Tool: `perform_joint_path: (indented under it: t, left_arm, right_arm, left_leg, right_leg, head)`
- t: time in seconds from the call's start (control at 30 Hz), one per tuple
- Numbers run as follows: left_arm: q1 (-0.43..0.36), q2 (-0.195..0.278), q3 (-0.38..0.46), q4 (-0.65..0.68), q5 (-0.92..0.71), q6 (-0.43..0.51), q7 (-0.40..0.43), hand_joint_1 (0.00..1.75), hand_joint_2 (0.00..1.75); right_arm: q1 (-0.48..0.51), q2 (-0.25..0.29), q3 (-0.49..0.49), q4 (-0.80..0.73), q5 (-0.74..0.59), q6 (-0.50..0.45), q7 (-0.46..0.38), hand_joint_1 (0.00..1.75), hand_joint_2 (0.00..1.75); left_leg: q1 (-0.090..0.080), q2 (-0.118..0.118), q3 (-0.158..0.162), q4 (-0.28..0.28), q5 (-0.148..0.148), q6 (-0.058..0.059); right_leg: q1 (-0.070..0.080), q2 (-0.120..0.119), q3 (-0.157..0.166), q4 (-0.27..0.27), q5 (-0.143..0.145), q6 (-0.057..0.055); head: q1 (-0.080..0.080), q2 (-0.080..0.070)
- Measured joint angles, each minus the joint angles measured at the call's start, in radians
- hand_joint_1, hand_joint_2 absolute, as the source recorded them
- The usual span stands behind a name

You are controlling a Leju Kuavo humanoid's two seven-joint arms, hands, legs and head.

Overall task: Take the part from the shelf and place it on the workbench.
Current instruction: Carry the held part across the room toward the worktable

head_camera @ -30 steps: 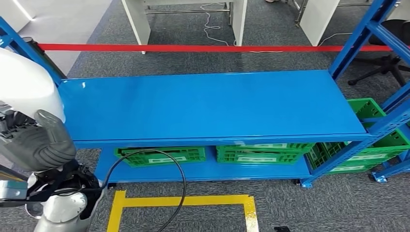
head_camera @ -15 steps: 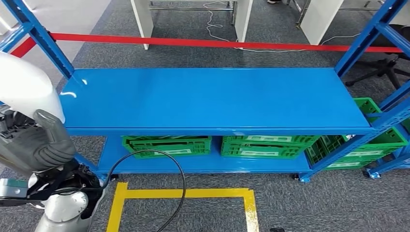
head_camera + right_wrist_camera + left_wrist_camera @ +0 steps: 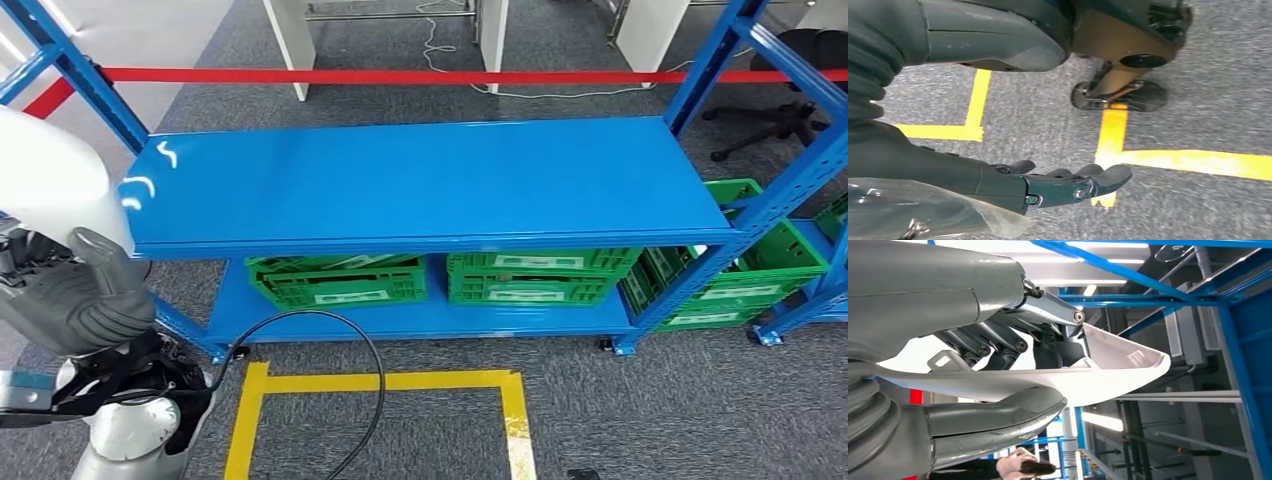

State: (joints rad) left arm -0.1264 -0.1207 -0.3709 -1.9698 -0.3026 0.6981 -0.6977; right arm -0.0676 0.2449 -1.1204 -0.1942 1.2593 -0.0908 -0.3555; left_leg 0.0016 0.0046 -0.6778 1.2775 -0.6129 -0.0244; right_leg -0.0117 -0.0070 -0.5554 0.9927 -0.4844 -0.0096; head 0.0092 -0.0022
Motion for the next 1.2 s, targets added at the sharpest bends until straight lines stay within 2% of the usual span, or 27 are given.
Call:
perform_joint_path:
  t: [0.03, 0.07, 0.1, 0.17, 0.23, 0.3, 0.33, 0.4, 0.47, 0.5, 0.53, 0.57, 0.6, 0.63, 0.67, 0.7, 0.73, 0.8, 0.83, 0.87, 0.9, 0.97, 1.0, 1.03, 1.07, 1.13, 1.2]
  left_arm:
    - [0.000, 0.000, 0.001, 0.000, 0.000, 0.000, 0.000, 1.75, 1.75]
    - [0.000, 0.000, 0.001, 0.000, -0.001, 0.000, 0.000, 1.75, 1.75]
    - [0.000, 0.000, 0.002, 0.000, -0.002, 0.000, 0.000, 1.75, 1.75]
    - [-0.001, -0.001, 0.003, 0.000, -0.003, 0.000, 0.000, 1.75, 1.75]
    - [-0.003, -0.001, 0.004, 0.000, -0.005, 0.000, 0.000, 1.75, 1.75]
    - [-0.003, -0.002, 0.005, 0.000, -0.006, 0.000, 0.000, 1.75, 1.75]
    - [-0.003, -0.002, 0.006, 0.000, -0.006, 0.000, 0.000, 1.75, 1.75]
    - [-0.004, -0.004, 0.007, 0.000, -0.006, 0.000, 0.000, 1.75, 1.75]
    - [-0.003, -0.004, 0.007, 0.000, -0.006, 0.000, 0.000, 1.75, 1.75]
    - [-0.002, -0.005, 0.007, 0.000, -0.006, 0.000, 0.000, 1.75, 1.75]
    - [-0.002, -0.005, 0.007, 0.000, -0.006, 0.000, 0.000, 1.75, 1.75]
    - [-0.002, -0.005, 0.007, 0.000, -0.006, 0.000, 0.000, 1.75, 1.75]
    - [-0.002, -0.005, 0.007, 0.000, -0.006, 0.000, 0.000, 1.75, 1.75]
    - [-0.002, -0.005, 0.007, 0.000, -0.006, 0.000, 0.000, 1.75, 1.75]
    - [-0.002, -0.005, 0.008, 0.000, -0.006, 0.000, 0.000, 1.75, 1.75]
    - [-0.002, -0.005, 0.008, 0.000, -0.006, 0.000, 0.000, 1.75, 1.75]
    - [-0.002, -0.006, 0.008, 0.000, -0.007, 0.000, 0.000, 1.75, 1.75]
    - [-0.002, -0.006, 0.008, 0.000, -0.007, 0.000, 0.000, 1.75, 1.75]
    - [-0.002, -0.006, 0.008, 0.000, -0.007, 0.000, 0.000, 1.75, 1.75]
    - [-0.002, -0.006, 0.008, 0.000, -0.007, 0.000, 0.000, 1.75, 1.75]
    - [-0.001, -0.005, 0.009, 0.000, -0.007, 0.000, 0.000, 1.75, 1.75]
    - [-0.001, -0.005, 0.009, 0.000, -0.006, 0.000, 0.000, 1.75, 1.75]
    - [-0.001, -0.004, 0.009, 0.000, -0.007, 0.000, 0.000, 1.75, 1.75]
    - [-0.001, -0.004, 0.009, 0.000, -0.007, 0.000, 0.000, 1.75, 1.75]
    - [-0.001, -0.003, 0.009, 0.000, -0.008, 0.000, 0.000, 1.75, 1.75]
    - [-0.001, -0.003, 0.009, 0.000, -0.010, 0.000, 0.000, 1.75, 1.75]
    - [-0.002, -0.004, 0.009, 0.000, -0.012, 0.000, 0.000, 1.75, 1.75]
  right_arm:
    - [0.000, 0.000, 0.000, 0.000, 0.000, 0.000, 0.000, 0.00, 1.75]
    - [0.000, 0.000, 0.000, 0.000, 0.000, 0.000, 0.000, 0.00, 1.75]
    - [0.000, 0.000, 0.000, 0.000, 0.000, 0.000, 0.000, 0.00, 1.75]
    - [0.000, 0.000, 0.000, 0.000, 0.001, 0.000, 0.001, 0.00, 1.75]
    - [-0.001, 0.001, 0.000, 0.000, 0.002, 0.000, 0.001, 0.00, 1.75]
    - [0.000, 0.001, 0.000, 0.000, 0.003, 0.000, 0.001, 0.00, 1.75]
    - [0.000, 0.001, 0.000, 0.000, 0.003, 0.000, 0.001, 0.00, 1.75]
    - [0.001, 0.000, 0.000, 0.000, 0.003, 0.001, 0.002, 0.00, 1.75]
    - [0.001, 0.000, 0.000, 0.000, 0.003, 0.001, 0.002, 0.00, 1.75]
    - [0.001, 0.000, 0.000, 0.000, 0.003, 0.001, 0.002, 0.00, 1.75]
    - [0.000, 0.000, 0.000, 0.000, 0.003, 0.001, 0.002, 0.00, 1.75]
    - [0.000, 0.000, 0.000, 0.000, 0.003, 0.001, 0.002, 0.00, 1.75]
    - [0.000, 0.000, 0.000, 0.000, 0.003, 0.001, 0.002, 0.00, 1.75]
    - [-0.001, 0.000, 0.000, 0.000, 0.003, 0.001, 0.002, 0.00, 1.75]
    - [-0.002, -0.001, 0.000, 0.000, 0.003, 0.001, 0.002, 0.00, 1.75]
    - [-0.004, -0.001, 0.000, 0.000, 0.003, 0.001, 0.002, 0.00, 1.75]
    - [-0.005, -0.001, 0.000, 0.000, 0.003, 0.001, 0.002, 0.00, 1.75]
    - [-0.003, -0.001, 0.000, 0.000, 0.003, 0.001, 0.002, 0.00, 1.75]
    - [-0.002, -0.001, 0.000, 0.000, 0.003, 0.001, 0.003, 0.00, 1.75]
    - [-0.001, -0.001, 0.000, 0.000, 0.003, 0.001, 0.003, 0.00, 1.75]
    - [-0.001, -0.001, 0.000, 0.000, 0.003, 0.001, 0.003, 0.00, 1.75]
    - [-0.002, -0.001, 0.000, 0.000, 0.003, 0.001, 0.003, 0.00, 1.75]
    - [-0.002, -0.001, 0.000, 0.000, 0.003, 0.001, 0.003, 0.00, 1.75]
    - [-0.002, -0.001, 0.000, 0.000, 0.003, 0.001, 0.002, 0.00, 1.75]
    - [-0.002, -0.001, 0.000, 0.000, 0.003, 0.001, 0.002, 0.00, 1.75]
    - [-0.002, 0.000, 0.000, 0.000, 0.003, 0.001, 0.002, 0.00, 1.75]
    - [-0.002, 0.001, 0.000, 0.000, 0.004, 0.002, 0.002, 0.00, 1.75]
  left_leg:
    - [0.000, 0.000, 0.016, 0.007, 0.009, 0.001]
    - [0.000, 0.000, 0.049, -0.027, 0.033, 0.004]
    - [-0.001, -0.001, 0.096, -0.091, 0.059, 0.010]
    - [-0.005, -0.002, 0.185, -0.233, 0.080, 0.024]
    - [-0.011, -0.002, 0.216, -0.297, 0.076, 0.033]
    - [-0.011, 0.000, 0.207, -0.307, 0.092, 0.041]
    - [-0.009, 0.002, 0.199, -0.311, 0.103, 0.048]
    - [-0.005, 0.006, 0.178, -0.316, 0.127, 0.060]
    - [-0.006, 0.007, 0.148, -0.314, 0.149, 0.064]
    - [-0.006, 0.008, 0.132, -0.312, 0.161, 0.063]
    - [-0.006, 0.008, 0.115, -0.309, 0.171, 0.061]
    - [-0.005, 0.009, 0.099, -0.304, 0.181, 0.059]
    - [-0.004, 0.009, 0.084, -0.298, 0.188, 0.055]
    - [-0.003, 0.009, 0.069, -0.289, 0.194, 0.050]
    - [-0.004, 0.009, 0.057, -0.278, 0.199, 0.046]
    - [-0.005, 0.009, 0.048, -0.270, 0.205, 0.040]
    - [-0.006, 0.009, 0.042, -0.264, 0.212, 0.035]
    - [-0.005, 0.009, 0.037, -0.262, 0.224, 0.025]
    - [-0.003, 0.008, 0.033, -0.256, 0.211, 0.019]
    - [-0.001, 0.006, 0.026, -0.234, 0.178, 0.013]
    - [0.000, 0.004, 0.017, -0.194, 0.129, 0.008]
    - [0.002, 0.003, 0.000, -0.076, 0.026, 0.001]
    - [0.003, 0.003, -0.002, -0.024, 0.004, 0.000]
    - [0.003, 0.003, 0.005, 0.006, 0.005, 0.000]
    - [0.003, 0.002, 0.027, 0.003, 0.027, 0.003]
    - [0.000, 0.001, 0.112, -0.102, 0.075, 0.017]
    - [-0.005, -0.001, 0.204, -0.245, 0.076, 0.033]
  right_leg:
    - [0.001, 0.000, -0.014, 0.004, 0.008, 0.000]
    - [0.002, 0.000, -0.026, 0.008, 0.014, 0.001]
    - [0.002, 0.001, -0.036, 0.012, 0.020, 0.002]
    - [0.005, 0.002, -0.052, 0.017, 0.032, 0.009]
    - [0.004, 0.001, -0.060, 0.016, 0.048, 0.021]
    - [0.002, 0.001, -0.067, 0.014, 0.058, 0.034]
    - [0.001, 0.003, -0.075, 0.022, 0.043, 0.040]
    - [0.000, 0.005, -0.102, 0.093, -0.039, 0.049]
    - [-0.001, 0.005, -0.135, 0.222, -0.125, 0.058]
    - [-0.002, 0.005, -0.141, 0.275, -0.137, 0.062]
    - [-0.002, 0.005, -0.133, 0.298, -0.124, 0.065]
    - [-0.004, 0.005, -0.108, 0.287, -0.094, 0.067]
    - [-0.005, 0.005, -0.069, 0.243, -0.063, 0.068]
    - [-0.007, 0.005, -0.015, 0.171, -0.051, 0.070]
    - [-0.008, 0.006, 0.038, 0.097, -0.055, 0.068]
    - [-0.007, 0.007, 0.073, 0.040, -0.067, 0.064]
    - [-0.005, 0.009, 0.093, 0.003, -0.082, 0.058]
    - [-0.003, 0.007, 0.083, -0.005, -0.079, 0.039]
    - [-0.004, 0.005, 0.075, -0.004, -0.071, 0.029]
    - [-0.005, 0.003, 0.065, -0.004, -0.061, 0.019]
    - [-0.006, 0.001, 0.054, -0.004, -0.049, 0.010]
    - [-0.004, -0.001, 0.028, -0.002, -0.024, 0.003]
    - [-0.003, -0.001, 0.014, 0.000, -0.011, 0.002]
    - [-0.001, -0.002, -0.003, 0.003, 0.000, 0.002]
    - [0.000, -0.002, -0.022, 0.007, 0.011, 0.003]
    - [0.003, -0.002, -0.051, 0.015, 0.029, 0.005]
    - [0.006, -0.001, -0.070, 0.019, 0.047, 0.013]
  head:
    - [0.000, 0.000]
    - [0.000, 0.000]
    - [0.000, 0.000]
    - [0.000, 0.000]
    - [0.001, 0.000]
    - [0.000, 0.000]
    - [0.002, 0.000]
    - [0.005, 0.000]
    - [0.008, 0.000]
    - [0.008, 0.000]
    - [0.008, 0.000]
    - [0.008, 0.000]
    - [0.008, 0.000]
    - [0.009, 0.000]
    - [0.009, 0.000]
    - [0.009, 0.000]
    - [0.009, 0.000]
    - [0.010, 0.000]
    - [0.009, 0.000]
    - [0.008, 0.000]
    - [0.006, 0.000]
    - [0.002, 0.000]
    - [0.002, 0.000]
    - [0.002, 0.000]
    - [0.002, 0.000]
    - [0.002, 0.000]
    - [0.002, 0.000]
